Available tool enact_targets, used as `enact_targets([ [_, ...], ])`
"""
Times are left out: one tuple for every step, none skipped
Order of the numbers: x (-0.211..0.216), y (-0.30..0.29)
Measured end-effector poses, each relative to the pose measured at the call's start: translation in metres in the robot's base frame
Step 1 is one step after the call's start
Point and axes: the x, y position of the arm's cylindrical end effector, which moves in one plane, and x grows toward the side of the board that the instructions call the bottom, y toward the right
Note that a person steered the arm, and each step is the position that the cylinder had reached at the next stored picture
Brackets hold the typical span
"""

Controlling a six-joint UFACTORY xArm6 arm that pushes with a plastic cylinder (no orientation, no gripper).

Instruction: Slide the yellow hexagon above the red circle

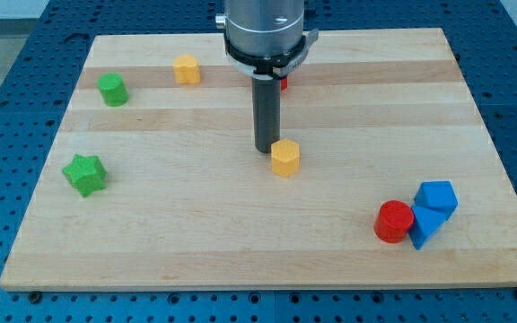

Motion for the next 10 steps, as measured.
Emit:
enact_targets([
  [0.004,0.045],
  [0.004,0.094],
  [0.004,0.076],
  [0.001,0.013],
  [0.01,-0.037],
  [0.037,-0.028],
  [0.031,0.012],
  [0.017,0.045],
  [0.016,0.089],
  [0.016,0.135],
])
